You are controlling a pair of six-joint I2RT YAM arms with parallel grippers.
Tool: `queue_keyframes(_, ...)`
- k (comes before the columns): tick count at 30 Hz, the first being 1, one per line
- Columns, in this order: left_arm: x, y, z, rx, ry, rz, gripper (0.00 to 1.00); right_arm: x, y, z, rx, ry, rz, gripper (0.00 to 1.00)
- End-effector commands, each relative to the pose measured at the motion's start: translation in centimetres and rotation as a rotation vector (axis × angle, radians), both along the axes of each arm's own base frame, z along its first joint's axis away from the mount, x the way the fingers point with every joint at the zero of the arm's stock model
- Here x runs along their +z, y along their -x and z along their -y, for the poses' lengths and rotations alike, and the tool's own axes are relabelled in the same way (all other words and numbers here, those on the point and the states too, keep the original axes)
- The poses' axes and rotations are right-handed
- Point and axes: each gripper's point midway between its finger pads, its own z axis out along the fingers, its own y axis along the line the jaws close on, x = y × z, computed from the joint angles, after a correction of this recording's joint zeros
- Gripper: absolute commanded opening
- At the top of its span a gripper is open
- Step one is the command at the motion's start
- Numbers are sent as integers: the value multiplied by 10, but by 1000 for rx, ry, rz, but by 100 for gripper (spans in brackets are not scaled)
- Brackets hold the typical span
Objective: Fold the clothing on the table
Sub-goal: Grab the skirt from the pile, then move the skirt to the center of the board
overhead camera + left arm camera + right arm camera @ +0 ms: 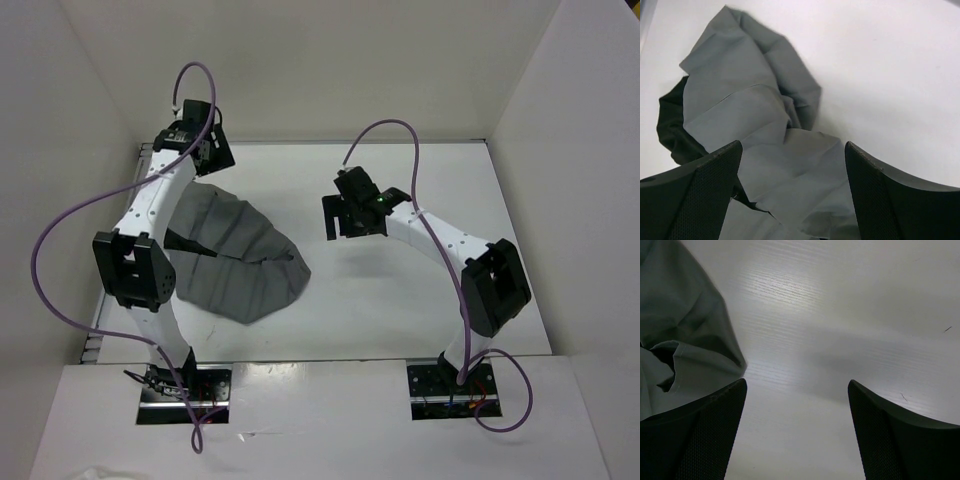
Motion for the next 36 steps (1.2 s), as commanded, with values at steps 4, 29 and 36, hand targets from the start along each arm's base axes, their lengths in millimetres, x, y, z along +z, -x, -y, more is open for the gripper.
queue_keyframes(4, -84, 14, -13, 68, 16, -218, 90, 12, -7, -5, -13, -52, 48, 86)
queue_keyframes(29, 79, 66, 133, -490, 392, 179, 0, 32, -42, 78, -236, -4, 121, 86)
queue_keyframes(36, -99, 147, 93, -217, 367, -288, 53, 31, -44, 86, -254, 2, 113, 86)
